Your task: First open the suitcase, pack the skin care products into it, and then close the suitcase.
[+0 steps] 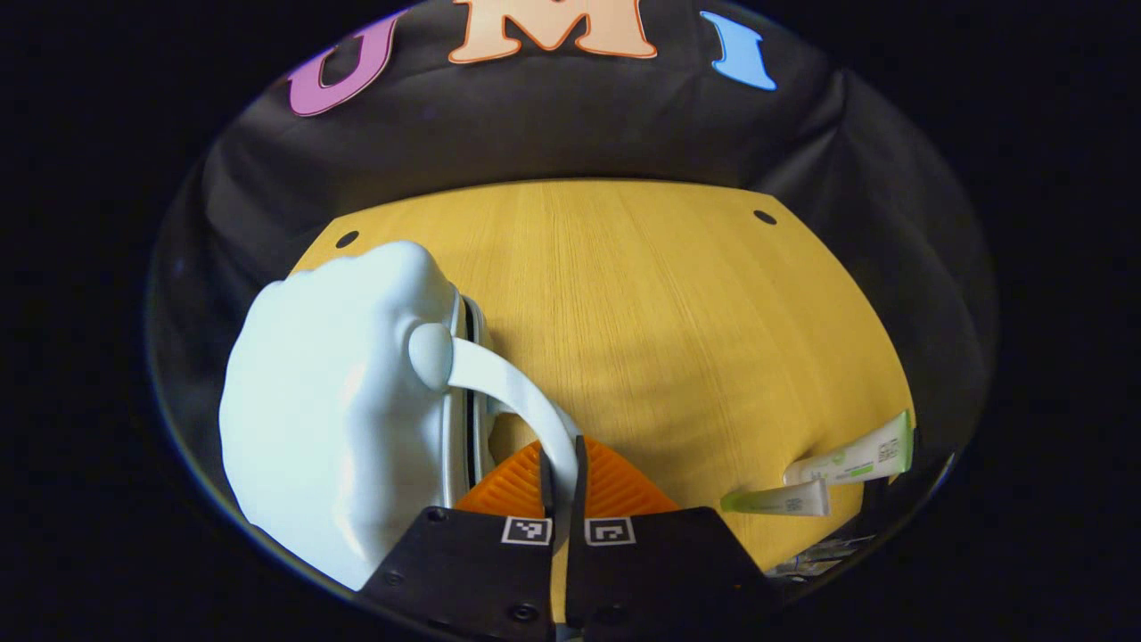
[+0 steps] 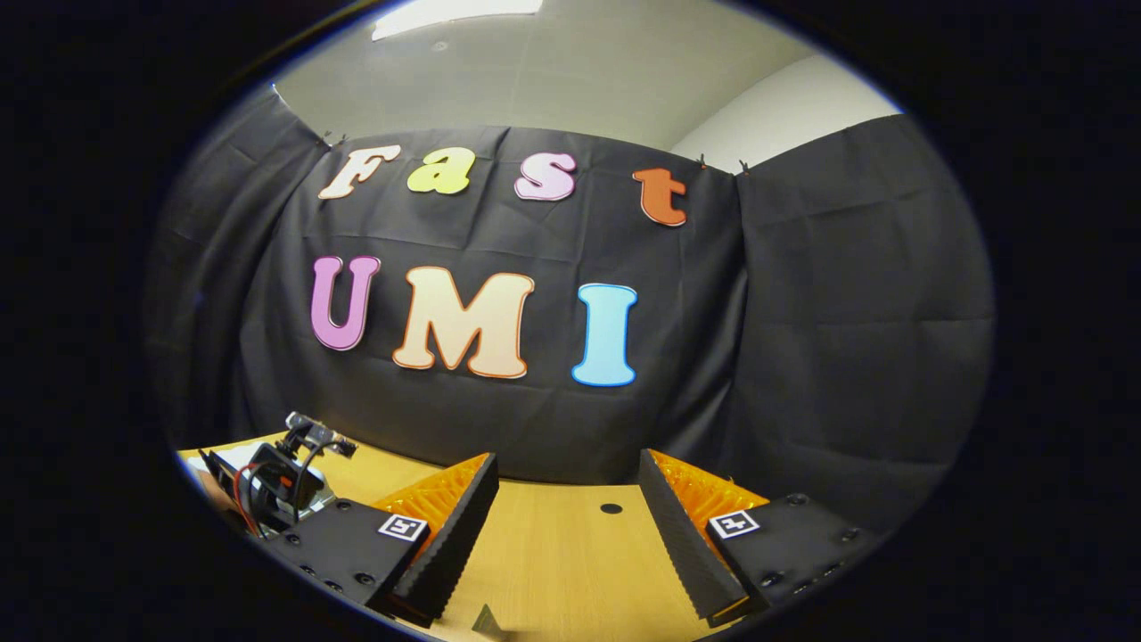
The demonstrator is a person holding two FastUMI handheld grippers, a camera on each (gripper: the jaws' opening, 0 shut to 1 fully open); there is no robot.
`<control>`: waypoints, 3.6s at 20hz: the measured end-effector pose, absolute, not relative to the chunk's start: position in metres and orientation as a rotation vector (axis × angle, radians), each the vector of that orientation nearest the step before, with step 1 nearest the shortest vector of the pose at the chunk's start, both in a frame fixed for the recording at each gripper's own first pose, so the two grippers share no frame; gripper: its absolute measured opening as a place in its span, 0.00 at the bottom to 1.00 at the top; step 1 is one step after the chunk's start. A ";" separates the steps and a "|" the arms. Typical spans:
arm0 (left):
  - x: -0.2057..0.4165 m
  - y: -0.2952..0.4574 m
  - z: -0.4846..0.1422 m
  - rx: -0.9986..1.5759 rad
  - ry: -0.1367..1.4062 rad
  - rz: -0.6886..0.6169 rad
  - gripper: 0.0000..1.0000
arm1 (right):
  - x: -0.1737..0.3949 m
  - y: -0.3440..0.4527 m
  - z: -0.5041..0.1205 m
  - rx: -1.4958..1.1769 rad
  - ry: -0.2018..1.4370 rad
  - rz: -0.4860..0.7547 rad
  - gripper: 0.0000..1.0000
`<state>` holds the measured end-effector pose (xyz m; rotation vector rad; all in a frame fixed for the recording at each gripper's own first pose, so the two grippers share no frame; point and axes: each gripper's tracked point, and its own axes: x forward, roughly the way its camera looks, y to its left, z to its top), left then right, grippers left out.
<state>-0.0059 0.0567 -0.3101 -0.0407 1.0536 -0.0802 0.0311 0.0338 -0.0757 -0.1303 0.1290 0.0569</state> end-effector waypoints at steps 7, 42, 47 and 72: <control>0.004 0.070 -0.239 -0.054 0.939 -0.091 0.00 | 0.035 0.069 -0.087 -0.095 0.141 0.144 0.99; 0.018 0.193 -0.218 -0.108 0.712 0.332 0.00 | 0.057 0.273 -0.117 -0.085 0.184 0.155 0.98; 0.005 0.199 -0.240 -0.106 0.764 0.381 0.00 | 0.056 0.269 -0.116 -0.089 0.189 0.124 1.00; 0.042 -0.016 0.024 0.076 -0.036 0.520 0.94 | 0.059 0.157 -0.079 0.046 0.148 0.206 0.98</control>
